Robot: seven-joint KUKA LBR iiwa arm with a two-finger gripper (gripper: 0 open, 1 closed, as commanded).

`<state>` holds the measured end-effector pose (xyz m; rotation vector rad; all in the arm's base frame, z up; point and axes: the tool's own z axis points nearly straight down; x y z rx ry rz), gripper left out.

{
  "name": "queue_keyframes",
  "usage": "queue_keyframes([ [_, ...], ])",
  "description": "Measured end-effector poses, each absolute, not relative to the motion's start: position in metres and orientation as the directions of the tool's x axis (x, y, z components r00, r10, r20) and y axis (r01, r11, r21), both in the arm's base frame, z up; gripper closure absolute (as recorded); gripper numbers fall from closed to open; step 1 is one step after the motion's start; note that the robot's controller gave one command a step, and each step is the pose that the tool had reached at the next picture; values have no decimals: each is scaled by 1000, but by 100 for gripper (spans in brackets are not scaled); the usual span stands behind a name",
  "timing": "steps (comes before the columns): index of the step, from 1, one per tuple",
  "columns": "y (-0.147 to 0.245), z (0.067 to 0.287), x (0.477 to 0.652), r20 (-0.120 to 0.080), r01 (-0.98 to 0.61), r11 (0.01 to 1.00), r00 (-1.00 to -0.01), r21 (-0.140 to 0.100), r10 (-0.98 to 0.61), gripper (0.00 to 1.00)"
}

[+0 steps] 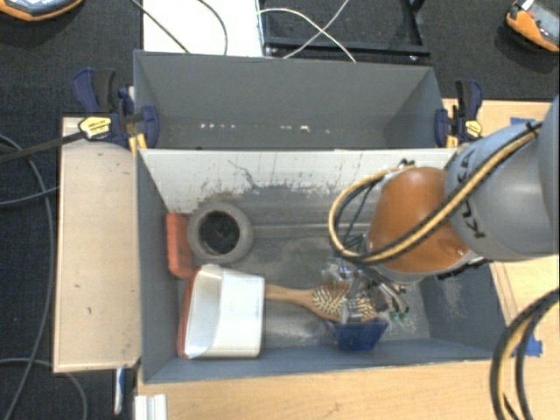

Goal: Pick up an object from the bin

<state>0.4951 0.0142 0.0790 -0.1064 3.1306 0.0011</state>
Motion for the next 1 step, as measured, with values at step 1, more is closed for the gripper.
queue_keyframes([
  [1,14,100,492,2,-67,998,-998,1,-67,100],
])
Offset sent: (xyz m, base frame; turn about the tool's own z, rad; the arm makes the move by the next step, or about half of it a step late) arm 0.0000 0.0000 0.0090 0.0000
